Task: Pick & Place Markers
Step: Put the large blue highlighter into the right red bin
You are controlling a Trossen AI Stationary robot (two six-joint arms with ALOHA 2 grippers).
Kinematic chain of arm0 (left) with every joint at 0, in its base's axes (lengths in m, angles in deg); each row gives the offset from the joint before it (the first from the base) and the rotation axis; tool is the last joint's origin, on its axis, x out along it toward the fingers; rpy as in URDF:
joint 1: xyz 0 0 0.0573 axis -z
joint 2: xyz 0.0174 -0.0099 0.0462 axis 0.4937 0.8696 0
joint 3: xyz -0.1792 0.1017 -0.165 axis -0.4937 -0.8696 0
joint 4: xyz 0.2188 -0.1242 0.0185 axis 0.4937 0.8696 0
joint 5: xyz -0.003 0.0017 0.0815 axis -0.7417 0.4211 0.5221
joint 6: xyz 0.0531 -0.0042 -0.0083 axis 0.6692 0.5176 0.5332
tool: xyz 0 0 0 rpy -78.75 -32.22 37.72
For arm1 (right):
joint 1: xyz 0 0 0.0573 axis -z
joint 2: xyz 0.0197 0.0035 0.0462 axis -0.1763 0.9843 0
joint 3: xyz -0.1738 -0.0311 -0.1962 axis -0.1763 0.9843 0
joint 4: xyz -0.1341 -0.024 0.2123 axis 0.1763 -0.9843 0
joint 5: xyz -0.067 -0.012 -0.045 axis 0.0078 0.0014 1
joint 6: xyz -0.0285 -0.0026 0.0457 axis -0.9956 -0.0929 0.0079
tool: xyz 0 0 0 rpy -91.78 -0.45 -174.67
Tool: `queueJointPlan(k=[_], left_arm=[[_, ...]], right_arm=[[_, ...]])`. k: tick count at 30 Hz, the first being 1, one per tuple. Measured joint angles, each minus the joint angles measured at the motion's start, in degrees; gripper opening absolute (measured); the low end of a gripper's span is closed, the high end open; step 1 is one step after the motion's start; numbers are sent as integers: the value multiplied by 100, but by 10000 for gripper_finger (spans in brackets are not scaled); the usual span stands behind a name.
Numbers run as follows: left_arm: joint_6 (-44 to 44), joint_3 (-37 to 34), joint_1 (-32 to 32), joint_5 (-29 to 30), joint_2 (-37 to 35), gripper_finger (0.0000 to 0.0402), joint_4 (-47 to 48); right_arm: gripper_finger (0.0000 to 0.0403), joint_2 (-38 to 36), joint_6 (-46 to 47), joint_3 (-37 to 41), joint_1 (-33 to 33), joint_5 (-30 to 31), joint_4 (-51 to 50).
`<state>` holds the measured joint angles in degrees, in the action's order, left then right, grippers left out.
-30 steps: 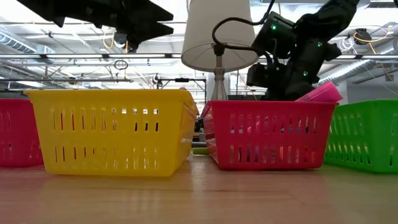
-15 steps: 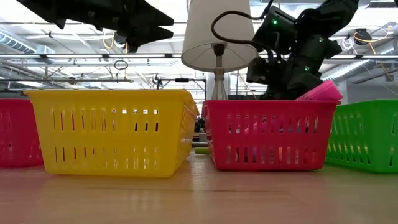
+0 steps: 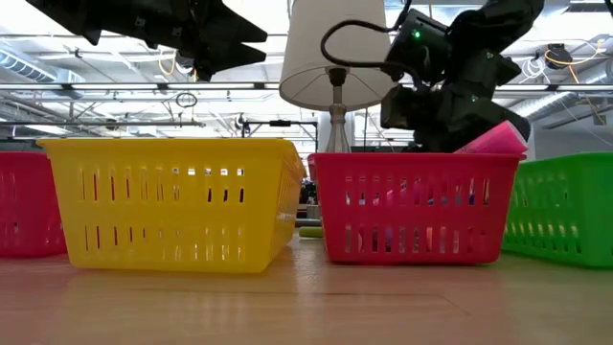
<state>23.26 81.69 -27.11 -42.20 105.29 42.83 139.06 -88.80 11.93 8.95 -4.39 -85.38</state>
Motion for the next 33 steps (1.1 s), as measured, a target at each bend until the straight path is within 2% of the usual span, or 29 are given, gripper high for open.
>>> queueJointPlan(k=[7,13,22,26,33], left_arm=[[-17,0,0,0,0,217,-7],[-22,4,0,0,0,220,15],[-39,4,0,-2,0,219,32],[-39,4,0,-2,0,213,49],[-37,4,0,-4,0,217,69]], right_arm=[[201,371,-188,-5,4,20,82],[201,468,-459,-15,-7,577,62],[197,448,-513,-4,52,822,259],[166,448,-629,-4,82,810,250],[69,446,-711,-4,285,806,250]])
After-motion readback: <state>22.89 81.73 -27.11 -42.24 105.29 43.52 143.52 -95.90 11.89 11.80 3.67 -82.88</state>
